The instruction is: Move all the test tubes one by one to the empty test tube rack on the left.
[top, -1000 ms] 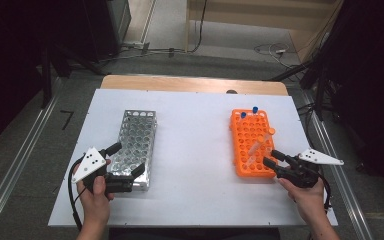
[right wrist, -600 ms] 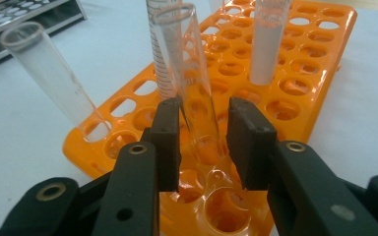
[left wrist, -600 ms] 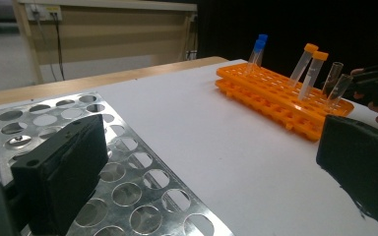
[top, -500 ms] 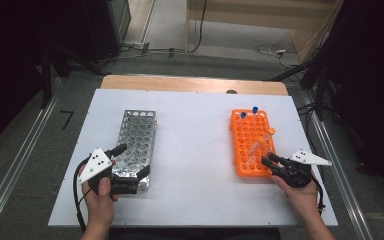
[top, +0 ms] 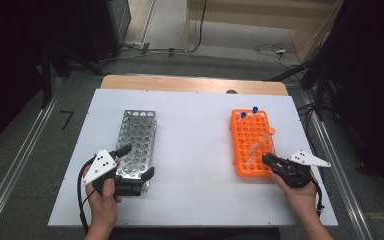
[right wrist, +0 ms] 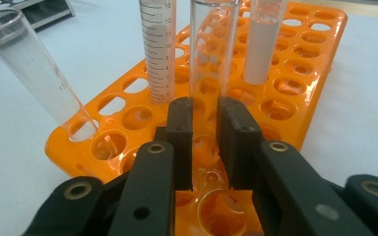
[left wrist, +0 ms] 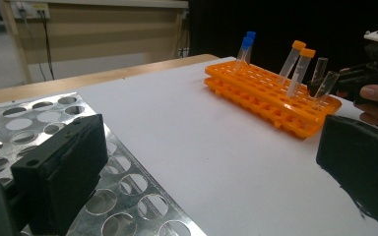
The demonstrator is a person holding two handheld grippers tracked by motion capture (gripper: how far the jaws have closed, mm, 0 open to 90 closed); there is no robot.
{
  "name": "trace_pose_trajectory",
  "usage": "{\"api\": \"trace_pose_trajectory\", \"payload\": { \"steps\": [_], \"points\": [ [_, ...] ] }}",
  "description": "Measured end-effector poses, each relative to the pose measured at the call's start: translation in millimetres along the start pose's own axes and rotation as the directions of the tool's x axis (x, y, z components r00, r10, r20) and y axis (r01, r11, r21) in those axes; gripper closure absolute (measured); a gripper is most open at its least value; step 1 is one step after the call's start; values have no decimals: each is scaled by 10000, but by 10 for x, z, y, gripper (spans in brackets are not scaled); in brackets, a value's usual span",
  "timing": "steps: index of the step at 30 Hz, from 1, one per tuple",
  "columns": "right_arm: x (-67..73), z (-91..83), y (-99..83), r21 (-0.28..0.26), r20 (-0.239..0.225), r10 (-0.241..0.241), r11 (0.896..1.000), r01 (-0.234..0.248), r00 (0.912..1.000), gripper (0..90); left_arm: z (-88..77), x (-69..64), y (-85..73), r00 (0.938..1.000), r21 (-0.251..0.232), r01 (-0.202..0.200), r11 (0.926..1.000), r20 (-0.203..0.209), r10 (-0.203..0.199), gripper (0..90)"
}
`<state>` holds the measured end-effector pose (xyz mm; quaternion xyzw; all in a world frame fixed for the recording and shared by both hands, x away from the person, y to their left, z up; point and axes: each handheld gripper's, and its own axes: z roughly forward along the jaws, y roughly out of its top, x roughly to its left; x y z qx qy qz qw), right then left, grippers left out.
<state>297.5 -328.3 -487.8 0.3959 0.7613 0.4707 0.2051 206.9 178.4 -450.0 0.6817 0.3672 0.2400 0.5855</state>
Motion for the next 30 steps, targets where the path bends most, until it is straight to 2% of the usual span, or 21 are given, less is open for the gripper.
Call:
{"api": "trace_pose_trajectory", "payload": {
  "steps": [2, 9, 11, 16, 24, 30],
  "points": [
    [-7, -23, 7, -108, -85, 112, 9999, -113, 9999, 740, 2, -6, 2, 10000, -26, 30, 10000, 35, -30, 0],
    [13, -128, 92, -488, 26, -25, 9988, 26, 10000, 741, -1, -46, 24, 10000, -93, -49, 9999, 47, 49, 0],
    [14, -193, 133, -600, -119, 102, 9981, -109, 9999, 741, 10, -55, 21, 9999, -49, -65, 10000, 83, 65, 0],
    [58, -274, 179, -584, -303, 16, 9983, -34, 9995, 741, 20, -71, 23, 9999, -29, -45, 10000, 92, 46, 0],
    [226, -430, 201, -421, -1007, -148, 9991, 106, 9948, 741, 30, -99, 33, 9997, -40, -40, 10000, 254, 41, 0],
    [392, -451, 243, -385, -1740, -420, 9986, 359, 9839, 741, 69, -152, 63, 9985, -23, 100, 9999, 540, -98, 0]
  ]
}}
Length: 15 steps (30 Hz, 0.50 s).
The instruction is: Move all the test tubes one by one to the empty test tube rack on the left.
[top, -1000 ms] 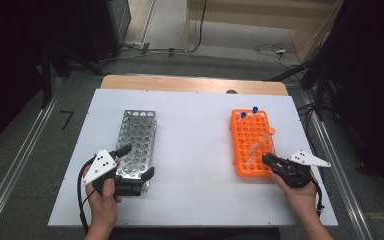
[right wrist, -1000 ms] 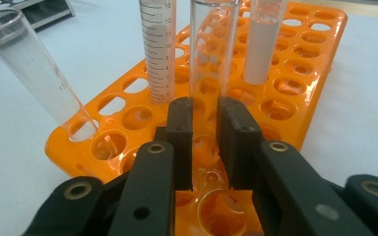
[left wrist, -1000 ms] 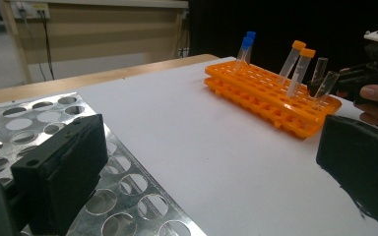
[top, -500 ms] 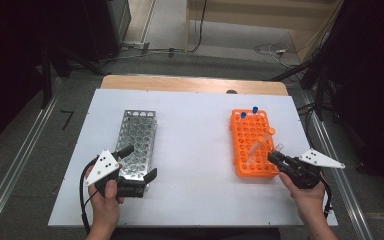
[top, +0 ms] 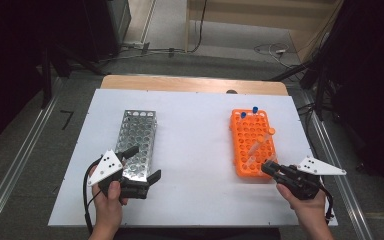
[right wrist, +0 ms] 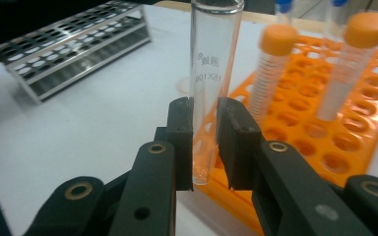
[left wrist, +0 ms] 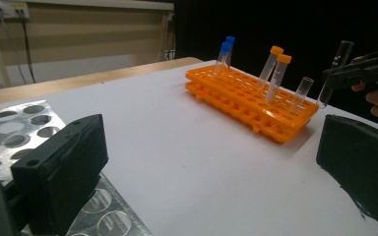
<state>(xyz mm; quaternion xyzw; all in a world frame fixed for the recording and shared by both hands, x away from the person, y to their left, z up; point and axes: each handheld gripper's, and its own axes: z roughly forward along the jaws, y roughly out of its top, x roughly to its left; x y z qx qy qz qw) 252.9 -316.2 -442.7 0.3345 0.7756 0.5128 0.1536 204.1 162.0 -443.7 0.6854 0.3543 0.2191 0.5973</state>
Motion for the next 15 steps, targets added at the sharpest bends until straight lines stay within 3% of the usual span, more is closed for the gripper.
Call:
{"api": "trace_pose_trajectory", "payload": {
  "steps": [8, 15],
  "points": [
    [263, 77, 103, 22, -642, -323, 9995, 326, 9974, 741, 125, -154, 110, 9987, 140, -151, 9998, 489, 143, 0],
    [423, 263, 244, 163, -1036, -534, 9983, 554, 9932, 741, 338, -300, 246, 9962, 486, -151, 9987, 859, 109, 5]
  ]
}}
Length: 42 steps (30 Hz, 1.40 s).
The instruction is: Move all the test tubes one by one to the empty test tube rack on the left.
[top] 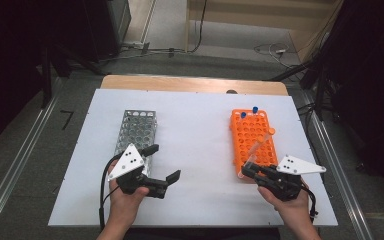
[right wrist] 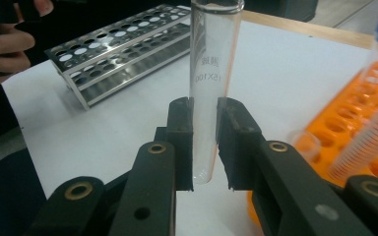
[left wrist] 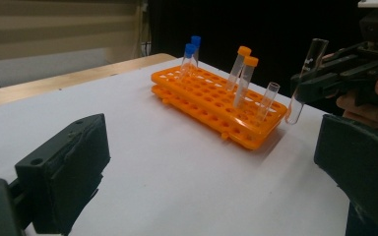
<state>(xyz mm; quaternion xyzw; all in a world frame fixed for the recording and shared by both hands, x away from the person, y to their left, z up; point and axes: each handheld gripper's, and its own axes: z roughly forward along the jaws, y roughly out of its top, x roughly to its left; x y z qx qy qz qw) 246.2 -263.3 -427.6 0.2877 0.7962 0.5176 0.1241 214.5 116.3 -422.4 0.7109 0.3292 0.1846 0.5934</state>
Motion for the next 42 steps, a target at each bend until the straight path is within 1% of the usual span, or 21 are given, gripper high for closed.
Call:
{"api": "trace_pose_trajectory", "payload": {
  "steps": [2, 5, 6, 9, 10, 11, 12, 13, 14, 15, 19, 22, 23, 25, 28, 29, 30, 33, 38, 40, 42],
  "points": [
    [29, 63, 37, 59, -78, -107, 9999, 108, 9999, 741, 61, -37, 45, 9998, 68, -29, 10000, -177, 30, 43],
    [43, 124, 73, 75, -211, -126, 9999, 127, 9997, 741, 128, -61, 93, 9999, 176, -42, 9998, -117, 44, 65],
    [60, 182, 117, 134, -257, -227, 9996, 230, 9994, 741, 188, -88, 142, 9999, 251, -83, 9997, -60, 85, 94],
    [83, 238, 166, 150, -343, -375, 9992, 381, 9987, 741, 245, -112, 180, 9999, 306, -148, 9994, 30, 147, 123],
    [105, 287, 213, 122, -441, -459, 9988, 465, 9980, 741, 294, -118, 209, 9997, 348, -112, 9993, 236, 103, 130],
    [118, 312, 233, 117, -464, -521, 9985, 526, 9976, 741, 294, -118, 209, 9997, 348, -112, 9993, 236, 103, 140],
    [133, 336, 252, 119, -497, -595, 9981, 602, 9970, 741, 336, -124, 229, 9990, 354, -77, 9993, 441, 61, 155],
    [150, 359, 266, 123, -549, -635, 9979, 642, 9965, 741, 336, -124, 229, 9990, 354, -77, 9993, 441, 61, 166],
    [168, 381, 278, 121, -621, -672, 9976, 681, 9958, 741, 369, -129, 243, 9972, 356, -14, 9994, 748, -13, 192],
    [186, 402, 285, 138, -668, -731, 9971, 742, 9951, 741, 369, -129, 243, 9972, 356, -14, 9994, 748, -13, 219],
    [258, 491, 269, 208, -856, -825, 9962, 845, 9929, 741, 428, -180, 237, 9866, 349, -70, 9994, 1629, 12, 340],
    [300, 542, 257, 392, -1015, -921, 9946, 965, 9906, 742, 451, -210, 227, 9833, 336, -139, 9993, 1820, 75, 383],
    [347, 580, 240, 475, -1202, -984, 9934, 1047, 9879, 742, 472, -234, 221, 9797, 360, -153, 9992, 2002, 78, 437],
    [387, 611, 222, 576, -1332, -1051, 9919, 1136, 9855, 741, 495, -257, 210, 9777, 397, -263, 9989, 2091, 174, 473],
    [433, 647, 199, 679, -1463, -1089, 9905, 1198, 9832, 741, 538, -291, 185, 9723, 609, -405, 9973, 2325, 253, 510],
    [444, 658, 193, 707, -1480, -1105, 9900, 1220, 9828, 741, 538, -291, 185, 9723, 609, -405, 9973, 2325, 253, 520],
    [456, 667, 186, 736, -1521, -1078, 9900, 1201, 9825, 741, 570, -331, 167, 9699, 736, -482, 9961, 2417, 290, 528],
    [480, 682, 179, 777, -1598, -1098, 9893, 1234, 9810, 741, 599, -358, 154, 9691, 839, -610, 9946, 2434, 389, 574],
    [499, 695, 172, 789, -1700, -1145, 9885, 1294, 9788, 741, 640, -386, 128, 9708, 996, -696, 9926, 2357, 444, 680],
    [502, 698, 165, 794, -1714, -1152, 9883, 1303, 9784, 741, 644, -387, 117, 9743, 988, -701, 9926, 2204, 469, 716],
    [503, 698, 161, 799, -1730, -1139, 9884, 1292, 9783, 741, 648, -383, 112, 9751, 1005, -669, 9927, 2176, 436, 744]
  ]
}}
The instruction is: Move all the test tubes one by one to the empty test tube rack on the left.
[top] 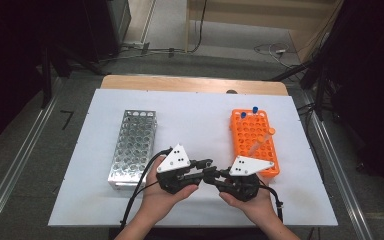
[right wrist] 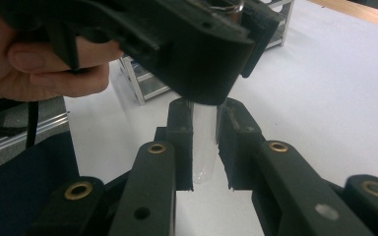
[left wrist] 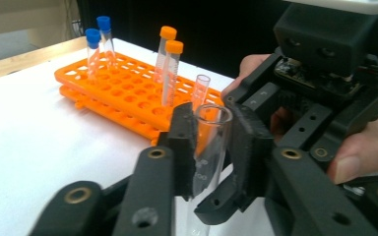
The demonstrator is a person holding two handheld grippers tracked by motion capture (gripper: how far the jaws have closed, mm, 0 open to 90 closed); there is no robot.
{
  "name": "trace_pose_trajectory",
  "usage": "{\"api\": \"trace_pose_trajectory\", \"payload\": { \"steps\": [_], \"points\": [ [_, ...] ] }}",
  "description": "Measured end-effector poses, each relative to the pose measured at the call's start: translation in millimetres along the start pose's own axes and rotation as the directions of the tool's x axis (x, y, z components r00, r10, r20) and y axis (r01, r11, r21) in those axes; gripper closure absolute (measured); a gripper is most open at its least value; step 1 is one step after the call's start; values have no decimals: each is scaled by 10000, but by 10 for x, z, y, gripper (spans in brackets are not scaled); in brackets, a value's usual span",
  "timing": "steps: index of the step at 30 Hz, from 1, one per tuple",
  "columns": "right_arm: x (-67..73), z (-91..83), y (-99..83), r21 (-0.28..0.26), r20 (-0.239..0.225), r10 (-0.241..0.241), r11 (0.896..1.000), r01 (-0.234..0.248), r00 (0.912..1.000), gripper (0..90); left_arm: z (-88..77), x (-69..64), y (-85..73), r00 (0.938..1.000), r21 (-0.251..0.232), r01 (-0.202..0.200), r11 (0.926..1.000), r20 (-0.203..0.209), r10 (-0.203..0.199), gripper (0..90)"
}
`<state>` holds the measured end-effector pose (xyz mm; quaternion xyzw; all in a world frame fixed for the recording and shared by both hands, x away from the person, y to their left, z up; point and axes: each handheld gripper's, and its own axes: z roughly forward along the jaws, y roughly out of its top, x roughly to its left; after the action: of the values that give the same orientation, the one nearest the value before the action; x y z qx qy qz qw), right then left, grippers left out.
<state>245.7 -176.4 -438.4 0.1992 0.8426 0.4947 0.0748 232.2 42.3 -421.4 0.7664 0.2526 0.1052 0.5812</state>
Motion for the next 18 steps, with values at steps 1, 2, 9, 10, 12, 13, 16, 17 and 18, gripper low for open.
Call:
{"api": "trace_pose_trajectory", "payload": {
  "steps": [1, 2, 9, 10, 12, 13, 16, 17, 18],
  "points": [
    [1, 0, -2, 8, 10, 11, 10000, -11, 10000, 741, 1, -1, -2, 10000, 26, -24, 10000, 3, 24, 745],
    [0, 1, -4, -1, -2, 14, 10000, -14, 10000, 741, 2, -1, -3, 10000, 57, -71, 10000, -24, 71, 746],
    [0, 17, -22, -40, 64, 41, 10000, -41, 10000, 737, 3, -13, -7, 9992, 126, -303, 9995, -250, 306, 759],
    [-1, 20, -24, -70, 45, 38, 10000, -37, 10000, 734, -2, -12, -6, 9993, 79, -295, 9995, -231, 296, 759],
    [-6, 19, -27, -109, -48, -5, 9999, 4, 10000, 686, -9, -10, -4, 9992, 65, -302, 9995, -253, 304, 760],
    [-8, 20, -27, -101, -92, -16, 9999, 15, 10000, 636, -24, 1, 3, 9992, -39, -250, 9997, -307, 249, 760],
    [-4, 5, -32, -122, -3, -97, 9999, 97, 10000, 490, -47, 18, 10, 9993, -124, -154, 9998, -351, 150, 760],
    [-10, -11, -30, -189, -16, -142, 9997, 142, 9999, 441, -71, 36, 15, 9989, -157, -92, 9998, -452, 84, 760],
    [-13, -31, -27, -233, 54, -81, 9997, 82, 10000, 398, -83, 45, 16, 9988, -156, -70, 9999, -494, 63, 760]
  ]
}}
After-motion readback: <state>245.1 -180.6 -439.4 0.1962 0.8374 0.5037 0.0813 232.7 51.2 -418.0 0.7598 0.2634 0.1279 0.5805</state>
